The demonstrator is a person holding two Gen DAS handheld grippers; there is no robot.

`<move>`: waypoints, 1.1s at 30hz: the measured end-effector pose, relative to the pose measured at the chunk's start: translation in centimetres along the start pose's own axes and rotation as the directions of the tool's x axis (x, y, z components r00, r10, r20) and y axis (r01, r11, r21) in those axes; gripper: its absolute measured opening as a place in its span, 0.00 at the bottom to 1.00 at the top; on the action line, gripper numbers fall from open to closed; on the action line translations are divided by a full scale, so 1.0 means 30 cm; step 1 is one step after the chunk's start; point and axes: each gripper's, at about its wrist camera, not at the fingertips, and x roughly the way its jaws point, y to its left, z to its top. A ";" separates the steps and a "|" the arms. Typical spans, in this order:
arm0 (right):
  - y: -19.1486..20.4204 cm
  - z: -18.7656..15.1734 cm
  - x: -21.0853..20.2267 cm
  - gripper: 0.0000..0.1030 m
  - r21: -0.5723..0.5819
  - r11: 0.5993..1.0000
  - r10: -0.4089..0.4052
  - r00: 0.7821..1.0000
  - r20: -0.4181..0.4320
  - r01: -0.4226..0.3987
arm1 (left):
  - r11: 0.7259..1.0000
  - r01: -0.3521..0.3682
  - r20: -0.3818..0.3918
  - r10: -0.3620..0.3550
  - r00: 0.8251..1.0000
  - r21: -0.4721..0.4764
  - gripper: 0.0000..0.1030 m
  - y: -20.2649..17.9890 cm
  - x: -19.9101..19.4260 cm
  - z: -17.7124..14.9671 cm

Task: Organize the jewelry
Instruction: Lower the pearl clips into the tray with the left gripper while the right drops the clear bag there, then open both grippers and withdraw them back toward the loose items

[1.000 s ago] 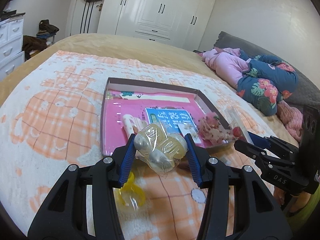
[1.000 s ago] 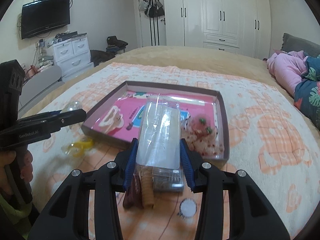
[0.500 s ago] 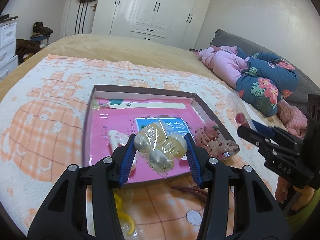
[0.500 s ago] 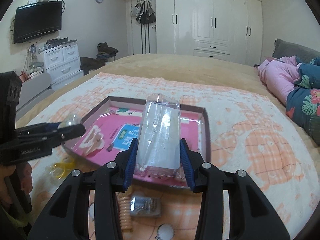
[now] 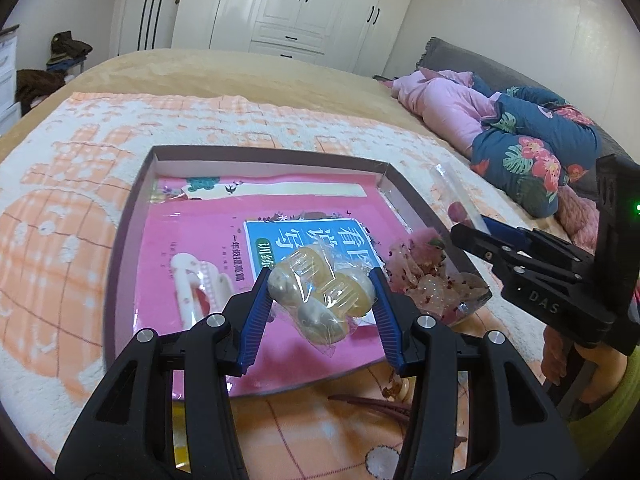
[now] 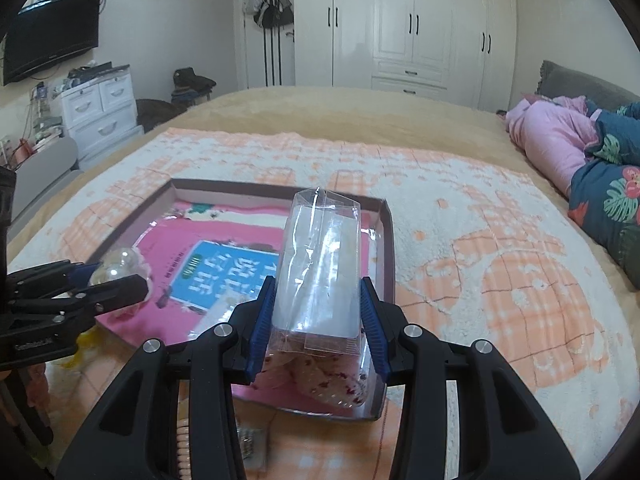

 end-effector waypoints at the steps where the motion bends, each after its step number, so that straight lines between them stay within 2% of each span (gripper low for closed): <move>1: -0.007 -0.001 0.013 0.39 0.005 1.000 0.001 1.000 -0.010 -0.001 | 1.000 0.000 -0.004 0.000 1.000 -0.002 0.39 0.001 0.007 0.001; 9: -0.042 -0.013 0.082 0.39 0.059 0.998 0.022 0.998 -0.065 -0.018 | 1.000 0.009 -0.033 -0.009 0.999 -0.012 0.39 0.007 0.061 -0.001; 17: -0.045 -0.015 0.101 0.42 0.097 0.995 0.044 0.996 -0.075 -0.037 | 1.000 0.008 -0.034 -0.009 0.999 -0.021 0.39 0.017 0.072 -0.002; 20: -0.043 -0.019 0.074 0.50 0.090 0.995 0.045 0.998 -0.054 -0.040 | 1.000 0.007 -0.034 -0.008 0.999 -0.027 0.39 0.022 0.072 -0.004; 28: -0.063 -0.024 -0.051 0.61 0.099 0.995 0.030 0.999 0.025 -0.033 | 1.000 0.011 -0.015 -0.012 1.000 -0.023 0.39 0.002 0.035 -0.005; 30: -0.071 -0.027 -0.098 0.63 0.106 0.994 0.026 0.998 0.051 -0.031 | 1.000 0.017 -0.005 -0.017 1.000 -0.023 0.41 -0.005 0.013 -0.005; 33: -0.079 -0.029 -0.149 0.69 0.114 0.993 0.028 0.997 0.076 -0.036 | 1.000 0.020 0.014 -0.020 1.000 -0.021 0.49 -0.018 -0.026 -0.005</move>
